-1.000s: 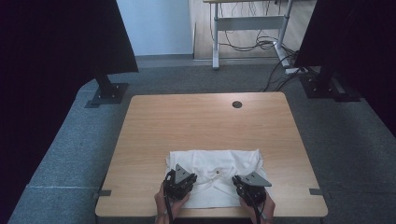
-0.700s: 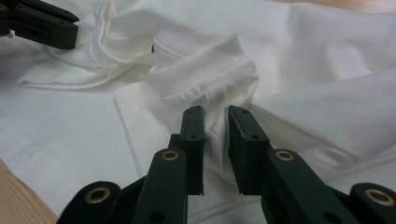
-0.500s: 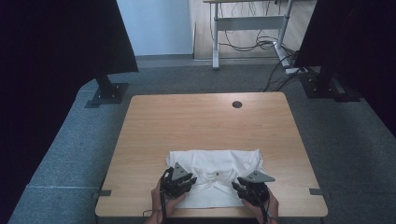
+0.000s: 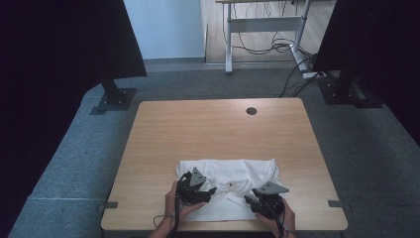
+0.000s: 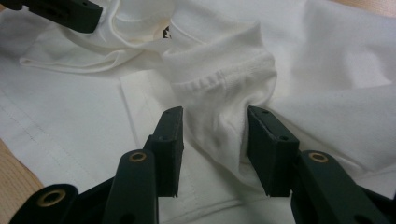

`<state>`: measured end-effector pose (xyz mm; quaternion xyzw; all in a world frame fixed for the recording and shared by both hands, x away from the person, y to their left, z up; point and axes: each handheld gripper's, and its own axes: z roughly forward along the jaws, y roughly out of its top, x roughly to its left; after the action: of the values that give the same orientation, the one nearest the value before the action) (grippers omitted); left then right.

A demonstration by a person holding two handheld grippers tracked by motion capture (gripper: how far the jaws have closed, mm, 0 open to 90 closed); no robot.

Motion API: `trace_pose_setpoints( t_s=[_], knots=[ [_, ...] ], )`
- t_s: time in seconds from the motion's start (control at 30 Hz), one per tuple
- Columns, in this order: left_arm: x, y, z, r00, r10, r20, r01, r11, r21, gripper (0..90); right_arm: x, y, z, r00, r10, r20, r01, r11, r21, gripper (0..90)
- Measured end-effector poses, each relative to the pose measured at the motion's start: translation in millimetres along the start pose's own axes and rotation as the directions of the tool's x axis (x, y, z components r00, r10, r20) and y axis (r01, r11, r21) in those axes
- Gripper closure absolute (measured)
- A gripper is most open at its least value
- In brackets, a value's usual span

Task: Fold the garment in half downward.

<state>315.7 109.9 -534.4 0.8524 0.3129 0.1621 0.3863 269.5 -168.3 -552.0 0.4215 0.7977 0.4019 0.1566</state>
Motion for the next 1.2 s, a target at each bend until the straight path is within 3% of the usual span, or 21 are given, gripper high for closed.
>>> trace_pose_setpoints(
  t_s=[0.1,0.13,0.2,0.43,0.57,0.67,0.73,0.77,0.8,0.87,0.93,1.0,1.2],
  knots=[
    [-1.4,0.9,-1.0,0.9998,0.020,0.003,-0.020,0.9998,-0.008,66.3,-1.4,0.6,-1.8,1.0000,0.007,-0.004,-0.007,1.000,-0.006,56.3],
    [-2.0,0.8,-1.6,0.9996,0.027,0.002,-0.027,0.9996,-0.009,66.3,-1.4,0.6,-1.8,1.0000,0.007,-0.004,-0.007,1.000,-0.006,56.3],
    [-3.1,-0.4,-3.3,0.9994,0.036,0.004,-0.036,0.9992,-0.019,78.8,-2.6,1.4,-5.3,0.9999,0.013,-0.006,-0.013,1.000,-0.021,55.5],
    [-3.8,-2.1,-5.2,0.9986,0.053,0.008,-0.053,0.9986,-0.004,86.8,-6.8,5.1,-13.0,0.9999,0.013,-0.004,-0.013,0.997,-0.075,46.0],
    [-2.7,-4.2,-6.7,0.9989,0.045,0.013,-0.045,0.9990,0.002,87.5,-14.4,15.7,-9.0,0.9993,0.000,-0.039,-0.004,0.996,-0.093,40.3],
    [-1.5,-6.1,-6.8,0.9994,0.025,0.024,-0.025,0.9997,0.002,86.9,-18.7,27.5,1.6,0.9940,-0.054,-0.095,0.048,0.996,-0.074,40.5],
    [-1.0,-6.7,-8.1,0.9993,0.024,0.029,-0.024,0.9997,-0.002,83.2,-19.3,31.8,8.6,0.9872,-0.078,-0.139,0.070,0.996,-0.058,52.5],
    [-1.0,-7.0,-9.2,0.9995,0.019,0.025,-0.019,0.9997,-0.015,70.3,-14.8,33.3,8.1,0.9811,-0.113,-0.157,0.102,0.992,-0.076,68.2],
    [-0.3,-7.0,-10.7,0.9996,0.015,0.024,-0.015,0.9995,-0.028,70.3,-14.8,33.3,8.1,0.9811,-0.113,-0.157,0.102,0.992,-0.076,68.2],
    [1.9,-5.8,-12.6,0.9995,0.015,0.028,-0.014,0.9988,-0.048,60.3,-6.4,34.3,2.1,0.9708,-0.175,-0.164,0.162,0.983,-0.088,77.1],
    [5.7,-4.8,-12.3,0.9991,0.025,0.034,-0.023,0.9983,-0.054,52.9,0.3,32.9,-4.2,0.9650,-0.207,-0.161,0.193,0.976,-0.100,81.9],
    [9.4,-4.0,-9.8,0.9966,0.027,0.077,-0.023,0.9982,-0.055,50.1,2.8,30.1,-7.2,0.9626,-0.213,-0.168,0.199,0.975,-0.098,83.3],
    [8.3,1.1,4.8,0.9905,0.093,0.101,-0.090,0.9954,-0.032,48.8,0.2,22.8,-10.8,0.9638,-0.189,-0.188,0.173,0.980,-0.098,84.3]
  ],
)
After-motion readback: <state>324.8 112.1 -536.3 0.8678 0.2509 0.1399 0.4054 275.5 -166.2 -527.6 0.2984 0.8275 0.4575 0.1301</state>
